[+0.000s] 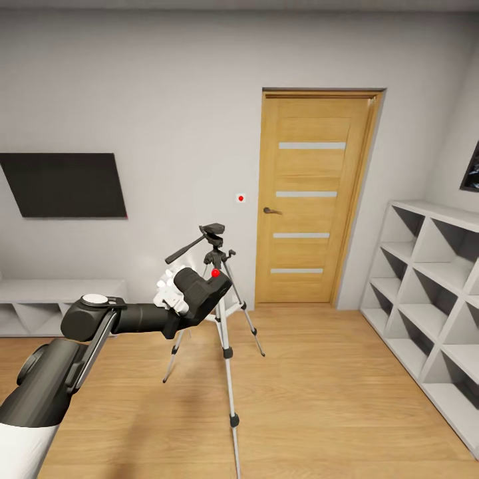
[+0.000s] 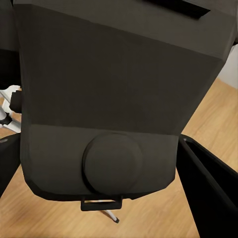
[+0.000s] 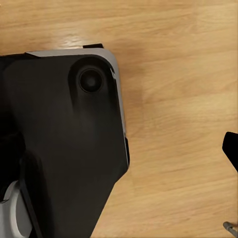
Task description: Attach the digital camera to the camera tripod in the bedroom.
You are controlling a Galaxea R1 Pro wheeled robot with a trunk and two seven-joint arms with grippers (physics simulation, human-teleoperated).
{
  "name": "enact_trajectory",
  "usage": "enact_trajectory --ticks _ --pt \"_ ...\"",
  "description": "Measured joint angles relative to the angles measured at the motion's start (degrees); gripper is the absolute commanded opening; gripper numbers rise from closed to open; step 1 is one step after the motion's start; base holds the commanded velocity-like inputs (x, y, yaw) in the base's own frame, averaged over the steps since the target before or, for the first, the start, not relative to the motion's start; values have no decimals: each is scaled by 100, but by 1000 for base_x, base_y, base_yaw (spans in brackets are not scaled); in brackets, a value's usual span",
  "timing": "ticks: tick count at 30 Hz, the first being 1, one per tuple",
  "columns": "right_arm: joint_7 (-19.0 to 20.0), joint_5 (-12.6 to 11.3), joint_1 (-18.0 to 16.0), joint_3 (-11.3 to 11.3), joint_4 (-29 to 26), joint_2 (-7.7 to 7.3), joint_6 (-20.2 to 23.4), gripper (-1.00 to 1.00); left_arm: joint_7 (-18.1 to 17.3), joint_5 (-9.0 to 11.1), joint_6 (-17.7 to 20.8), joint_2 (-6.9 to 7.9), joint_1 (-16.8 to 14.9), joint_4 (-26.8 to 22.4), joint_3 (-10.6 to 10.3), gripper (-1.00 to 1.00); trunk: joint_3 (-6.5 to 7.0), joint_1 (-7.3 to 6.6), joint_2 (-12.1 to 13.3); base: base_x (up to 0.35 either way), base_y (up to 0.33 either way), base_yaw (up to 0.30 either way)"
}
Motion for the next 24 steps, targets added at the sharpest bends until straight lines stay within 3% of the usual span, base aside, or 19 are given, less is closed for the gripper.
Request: enact_trajectory --ticks 24 --pt "7 6 0 7 0 0 -5 100 0 0 0 0 0 6 0 -100 0 0 0 0 0 0"
